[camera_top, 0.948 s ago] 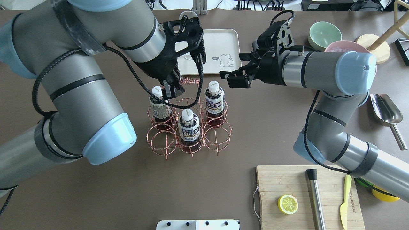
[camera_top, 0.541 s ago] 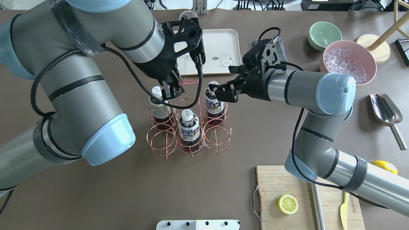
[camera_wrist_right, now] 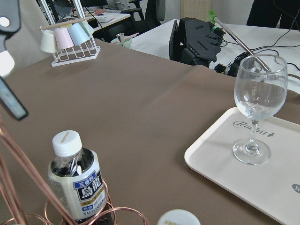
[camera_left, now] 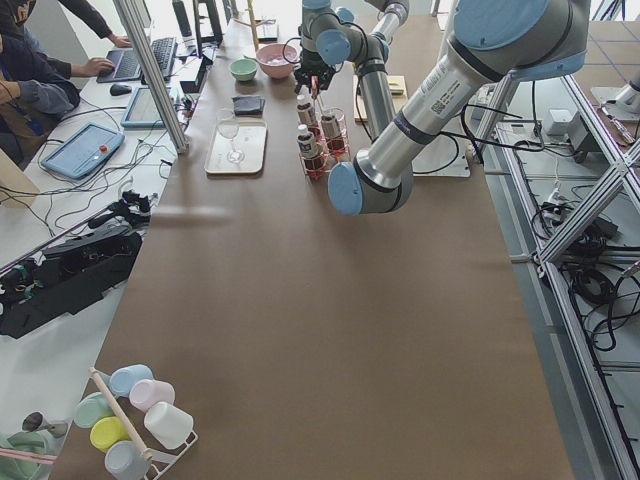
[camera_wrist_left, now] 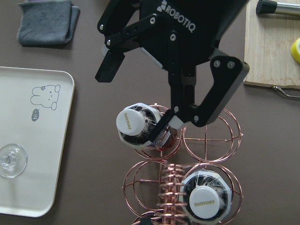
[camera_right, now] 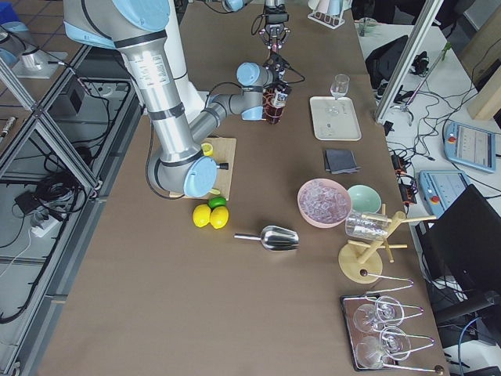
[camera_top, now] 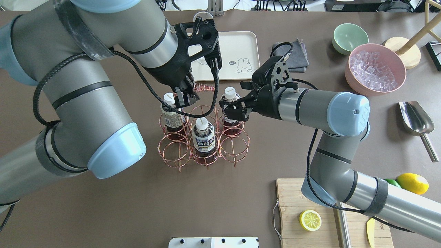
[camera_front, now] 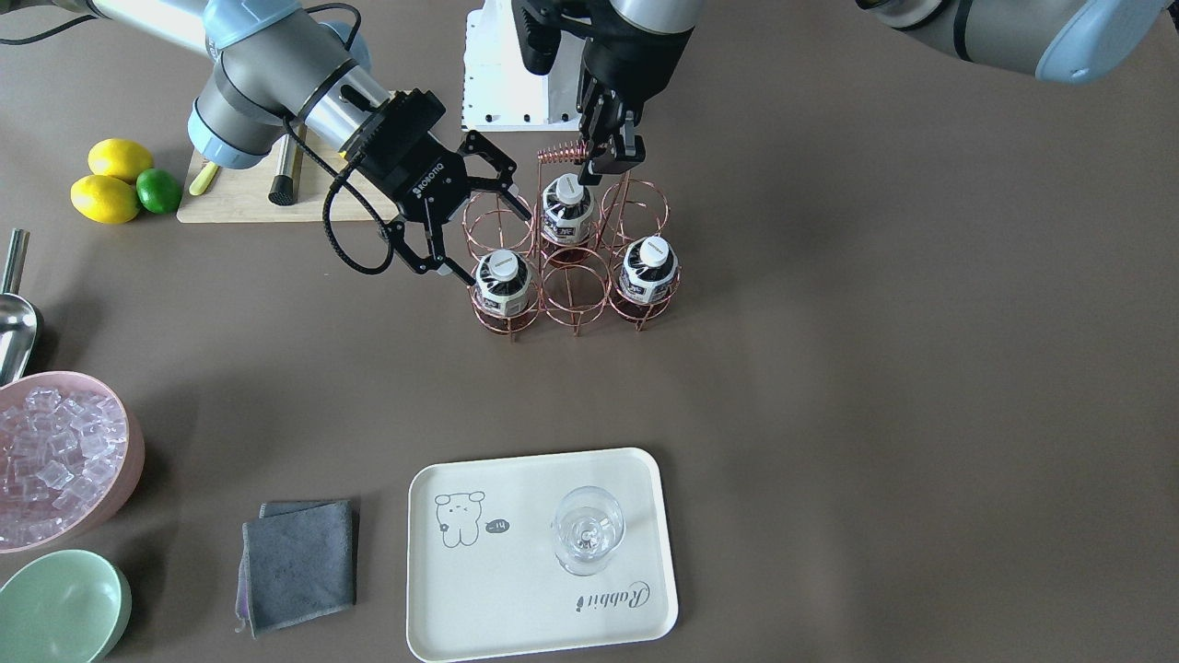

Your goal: Take tea from basket to plate

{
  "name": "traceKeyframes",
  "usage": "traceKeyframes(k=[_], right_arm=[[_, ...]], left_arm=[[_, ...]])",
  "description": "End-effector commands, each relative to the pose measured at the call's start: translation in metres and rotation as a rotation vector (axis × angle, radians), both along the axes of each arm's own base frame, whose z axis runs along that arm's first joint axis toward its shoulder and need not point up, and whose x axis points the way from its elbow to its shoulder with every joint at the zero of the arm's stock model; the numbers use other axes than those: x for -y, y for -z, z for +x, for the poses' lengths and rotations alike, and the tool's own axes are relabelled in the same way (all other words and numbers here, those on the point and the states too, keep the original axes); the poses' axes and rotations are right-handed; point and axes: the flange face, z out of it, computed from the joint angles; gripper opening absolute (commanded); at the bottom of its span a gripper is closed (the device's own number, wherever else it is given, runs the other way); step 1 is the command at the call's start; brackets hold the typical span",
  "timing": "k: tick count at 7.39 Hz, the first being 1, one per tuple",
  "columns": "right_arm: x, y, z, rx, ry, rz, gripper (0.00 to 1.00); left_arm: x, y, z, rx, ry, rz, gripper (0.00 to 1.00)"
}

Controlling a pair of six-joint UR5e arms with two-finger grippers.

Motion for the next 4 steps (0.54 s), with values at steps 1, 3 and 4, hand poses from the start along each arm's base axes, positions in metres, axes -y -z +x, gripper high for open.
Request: traceKeyframes(k=[1, 3, 4], right_arm=[[0.003, -0.004, -0.005, -0.013, -0.016, 0.000, 0.63], [0.010, -0.003, -0.016, -0.022, -0.016, -0.004, 0.49], [0.012, -0.004, -0.016, -0.032, -0.021, 0.012, 0.32]], left_arm=[[0.000, 0.001, 0.000, -0.002, -0.002, 0.000, 0.00], [-0.001, 0.003, 0.000, -0.005, -0.005, 0.001, 0.00], [-0.002, 0.003, 0.000, -0.006, -0.006, 0.000, 0.00]])
